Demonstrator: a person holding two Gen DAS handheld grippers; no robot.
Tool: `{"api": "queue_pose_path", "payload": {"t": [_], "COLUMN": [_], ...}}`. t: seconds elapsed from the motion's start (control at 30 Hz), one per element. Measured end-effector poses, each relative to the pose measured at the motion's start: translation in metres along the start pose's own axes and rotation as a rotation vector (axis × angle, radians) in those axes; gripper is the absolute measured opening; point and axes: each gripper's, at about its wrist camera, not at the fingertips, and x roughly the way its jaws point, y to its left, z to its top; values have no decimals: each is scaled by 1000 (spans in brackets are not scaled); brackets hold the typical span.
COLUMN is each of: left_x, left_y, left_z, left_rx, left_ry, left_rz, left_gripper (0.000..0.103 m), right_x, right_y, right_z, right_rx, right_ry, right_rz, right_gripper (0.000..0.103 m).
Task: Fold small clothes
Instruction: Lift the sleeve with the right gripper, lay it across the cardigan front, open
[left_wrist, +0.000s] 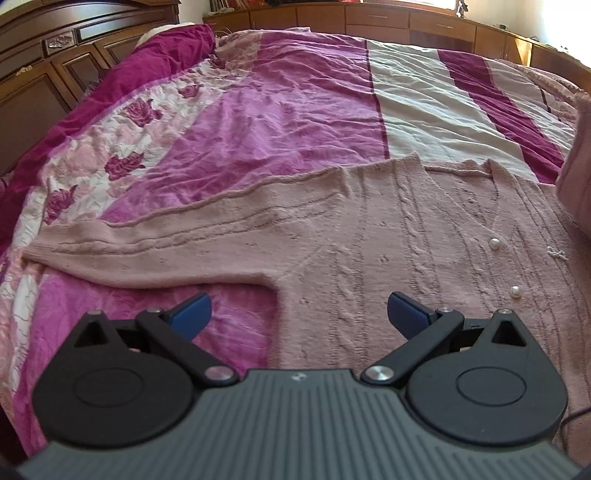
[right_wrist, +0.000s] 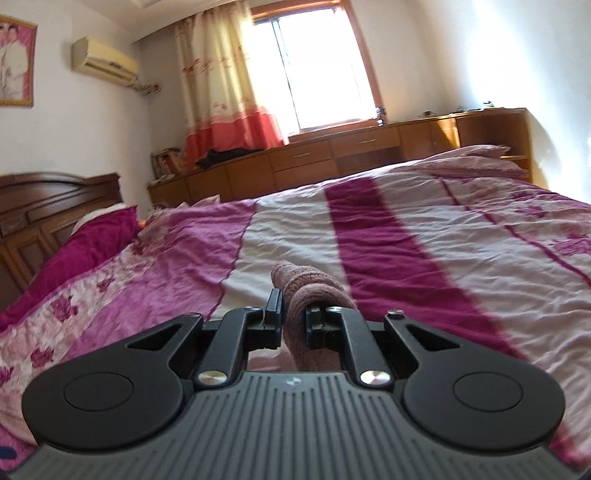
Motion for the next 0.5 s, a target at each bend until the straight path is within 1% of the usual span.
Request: {"api": "queue_pose_path", "payload": {"t": [0.2,0.37,0.5], "left_x": [3,6,9], "left_y": [13,16,15], "left_z": [-1,-4,-6], "left_rx": [-29,-32,-29], "left_ry": [3,7,13], "left_rz": [6,14,11], "left_gripper": [103,103,103], "right_x": [31,51,68], "right_y": [30,51,60], "right_z": [-42,-82,-111], "right_rx": [-36,-44,-38], "right_ry": [88,193,281], "right_rz": [33,71,103], "right_gripper": [12,12,12]}}
